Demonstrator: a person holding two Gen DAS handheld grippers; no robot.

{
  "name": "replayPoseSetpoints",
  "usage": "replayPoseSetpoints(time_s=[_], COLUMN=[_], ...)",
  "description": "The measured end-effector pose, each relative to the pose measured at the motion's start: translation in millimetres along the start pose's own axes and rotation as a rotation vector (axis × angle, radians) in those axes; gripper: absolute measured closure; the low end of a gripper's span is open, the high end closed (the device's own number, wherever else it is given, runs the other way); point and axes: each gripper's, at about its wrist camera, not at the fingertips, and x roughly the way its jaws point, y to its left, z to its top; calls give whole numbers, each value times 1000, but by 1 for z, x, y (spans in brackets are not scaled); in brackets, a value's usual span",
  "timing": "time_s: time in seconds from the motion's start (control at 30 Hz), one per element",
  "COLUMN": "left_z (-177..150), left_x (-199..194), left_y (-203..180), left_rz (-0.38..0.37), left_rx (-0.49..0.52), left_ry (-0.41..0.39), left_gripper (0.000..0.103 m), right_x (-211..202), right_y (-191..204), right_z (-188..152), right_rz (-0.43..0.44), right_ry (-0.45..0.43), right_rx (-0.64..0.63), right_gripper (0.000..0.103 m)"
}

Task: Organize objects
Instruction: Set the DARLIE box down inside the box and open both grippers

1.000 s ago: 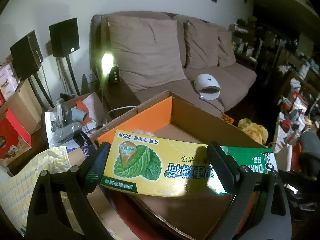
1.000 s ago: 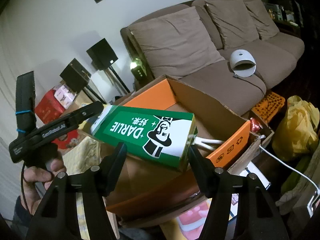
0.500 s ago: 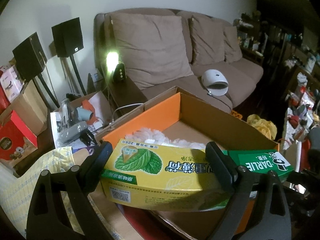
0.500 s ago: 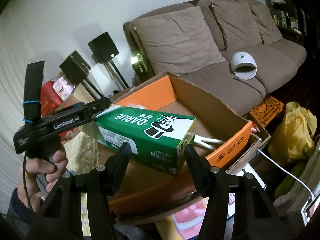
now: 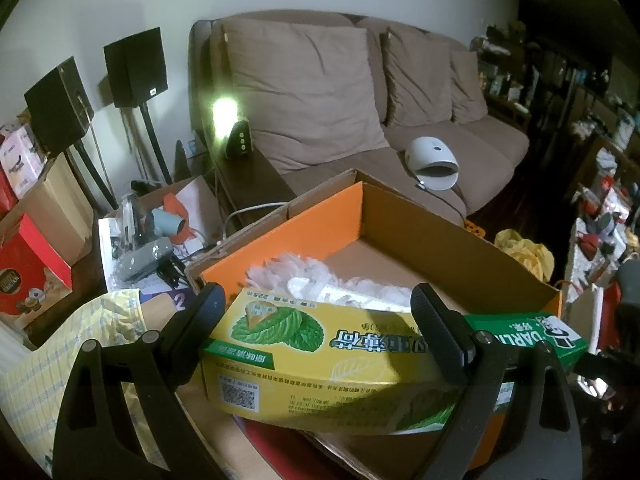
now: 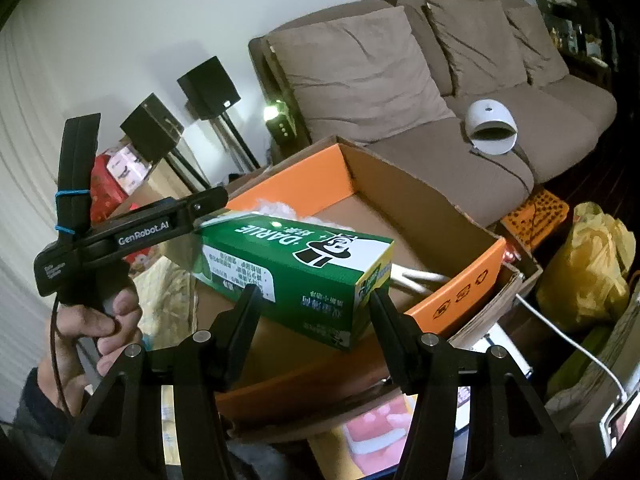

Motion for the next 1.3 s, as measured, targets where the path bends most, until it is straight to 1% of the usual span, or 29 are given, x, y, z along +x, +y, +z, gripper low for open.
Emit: replayPoseSetpoints(time_s=[0.5,0.9,1.03,1.3], left_z=[1,10,10,11], left_x=[11,21,26,27], left_y=[12,17,19,22], left_rz=[-3,20,27,39], left_rx=[-40,-46,-47,-50], left_ry=[29,36,43,36], left_gripper=[11,11,11,11], right_x=[-6,0,2,6], right_y=[13,22,23,26], right_z=[-1,-6,-6,-8], right_rz=[18,38,53,58], right_ry=[19,64,73,99], right_rx=[-59,-102,-104,-122], right_gripper=[44,44,44,44])
